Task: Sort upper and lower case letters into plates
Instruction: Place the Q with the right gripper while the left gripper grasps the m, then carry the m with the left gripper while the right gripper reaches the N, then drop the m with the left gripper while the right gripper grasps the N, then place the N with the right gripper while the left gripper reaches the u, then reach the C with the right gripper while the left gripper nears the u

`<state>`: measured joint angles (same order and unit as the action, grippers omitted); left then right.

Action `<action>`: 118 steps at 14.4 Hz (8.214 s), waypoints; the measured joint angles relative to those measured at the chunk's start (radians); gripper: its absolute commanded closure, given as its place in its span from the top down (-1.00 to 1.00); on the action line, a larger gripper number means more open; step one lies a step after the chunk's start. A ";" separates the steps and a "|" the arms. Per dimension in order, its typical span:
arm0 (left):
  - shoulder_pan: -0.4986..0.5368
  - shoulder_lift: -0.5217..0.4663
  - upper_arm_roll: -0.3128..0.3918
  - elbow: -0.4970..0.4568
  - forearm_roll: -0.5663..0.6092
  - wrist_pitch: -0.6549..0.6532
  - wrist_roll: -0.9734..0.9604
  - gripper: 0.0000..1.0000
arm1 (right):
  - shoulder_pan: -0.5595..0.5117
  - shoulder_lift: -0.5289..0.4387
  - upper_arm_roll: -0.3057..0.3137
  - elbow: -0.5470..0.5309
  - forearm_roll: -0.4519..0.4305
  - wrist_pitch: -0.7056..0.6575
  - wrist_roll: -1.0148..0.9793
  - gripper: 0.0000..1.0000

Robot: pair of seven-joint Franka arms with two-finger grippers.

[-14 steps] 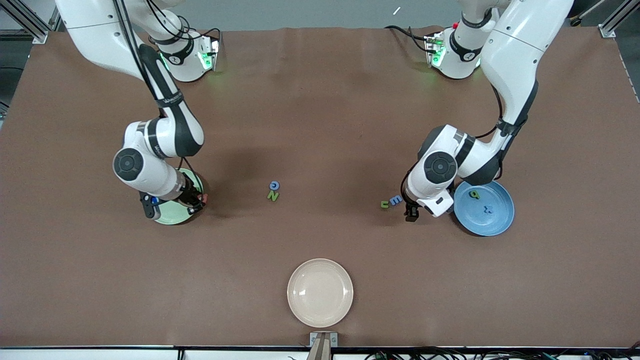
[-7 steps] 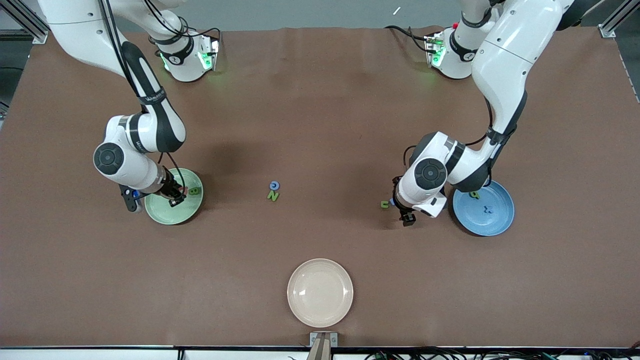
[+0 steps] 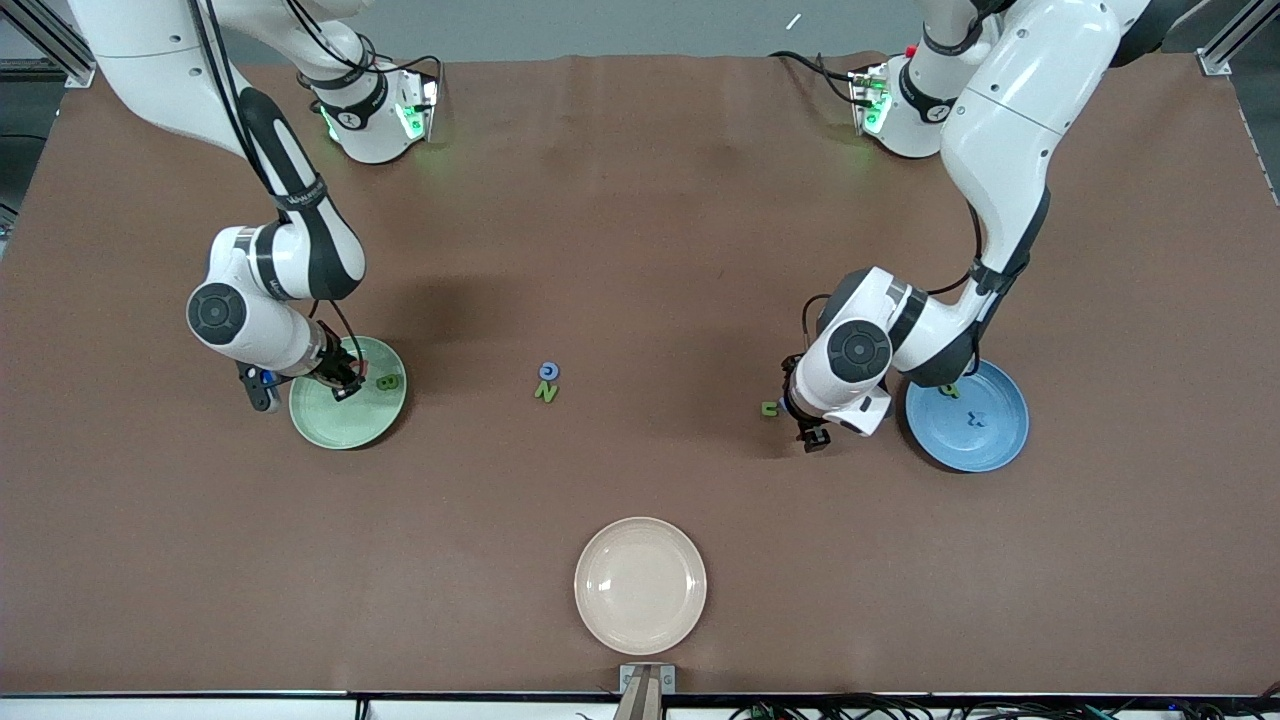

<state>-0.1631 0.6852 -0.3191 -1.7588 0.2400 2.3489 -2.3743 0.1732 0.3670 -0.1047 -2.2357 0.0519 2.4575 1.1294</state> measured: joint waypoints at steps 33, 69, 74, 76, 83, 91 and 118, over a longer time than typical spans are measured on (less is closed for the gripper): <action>-0.001 0.010 0.006 0.023 0.085 0.027 0.254 -0.69 | 0.382 0.010 0.041 0.297 0.041 -0.160 -0.142 0.99; 0.585 -0.221 -0.094 -0.322 0.086 -0.026 1.855 -0.63 | 0.476 0.271 0.029 0.410 -0.037 0.019 -0.105 0.07; 0.585 -0.212 -0.094 -0.323 0.086 -0.017 1.847 0.90 | 0.477 0.272 0.029 0.410 -0.039 0.019 -0.096 0.04; 0.585 -0.212 -0.094 -0.322 0.086 -0.014 1.847 0.99 | 0.477 0.277 0.029 0.410 -0.042 0.018 -0.095 -0.13; 0.556 -0.213 -0.169 -0.264 0.088 -0.011 1.846 0.99 | 0.476 0.282 0.023 0.414 -0.047 0.018 -0.039 -1.00; 0.397 -0.203 -0.178 -0.213 0.088 -0.013 1.822 0.99 | 0.338 0.134 0.004 0.424 -0.051 -0.170 -0.143 -1.00; 0.059 0.035 -0.125 0.025 0.078 -0.007 1.721 0.72 | -0.111 0.050 0.020 0.036 -0.051 0.120 -0.729 -0.96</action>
<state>-0.1037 0.7200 -0.4442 -1.7342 0.3180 2.3424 -0.6533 0.0624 0.4173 -0.0851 -2.1992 0.0008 2.5773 0.4002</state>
